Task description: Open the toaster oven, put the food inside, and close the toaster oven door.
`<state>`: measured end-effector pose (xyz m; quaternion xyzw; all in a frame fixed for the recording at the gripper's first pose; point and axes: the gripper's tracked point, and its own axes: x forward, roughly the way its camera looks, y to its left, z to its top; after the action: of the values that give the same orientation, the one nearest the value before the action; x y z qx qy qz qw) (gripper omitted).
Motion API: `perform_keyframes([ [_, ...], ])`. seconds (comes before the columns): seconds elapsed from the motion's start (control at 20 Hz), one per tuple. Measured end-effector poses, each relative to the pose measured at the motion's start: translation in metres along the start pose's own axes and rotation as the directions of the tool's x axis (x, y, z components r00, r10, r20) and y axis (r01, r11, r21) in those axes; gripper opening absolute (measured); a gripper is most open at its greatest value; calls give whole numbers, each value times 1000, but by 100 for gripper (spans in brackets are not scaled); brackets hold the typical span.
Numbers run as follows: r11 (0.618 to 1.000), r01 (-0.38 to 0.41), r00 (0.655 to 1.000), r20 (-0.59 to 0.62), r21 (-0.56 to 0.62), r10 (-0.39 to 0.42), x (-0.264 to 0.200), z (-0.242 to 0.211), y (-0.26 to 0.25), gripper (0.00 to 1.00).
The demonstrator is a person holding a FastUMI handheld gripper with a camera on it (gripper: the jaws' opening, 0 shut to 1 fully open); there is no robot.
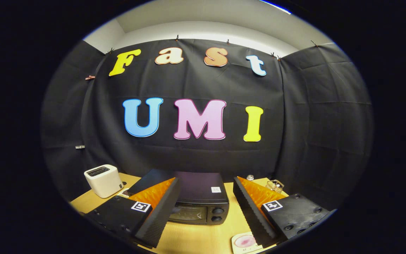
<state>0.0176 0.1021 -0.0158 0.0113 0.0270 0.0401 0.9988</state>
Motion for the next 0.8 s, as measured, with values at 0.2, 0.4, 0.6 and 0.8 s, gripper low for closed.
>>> perform_keyframes([
  [0.2, 999, -28, 998, -59, 31, 30, 24, -27, 43, 99],
  [0.4, 997, -26, 986, -160, 78, 38, 47, -68, 73, 99],
  [0.6, 998, -17, 971, -236, 64, 32, 68, -106, 89, 99],
  [0.8, 999, -2, 951, -308, 48, 16, 86, -139, 98, 99],
])
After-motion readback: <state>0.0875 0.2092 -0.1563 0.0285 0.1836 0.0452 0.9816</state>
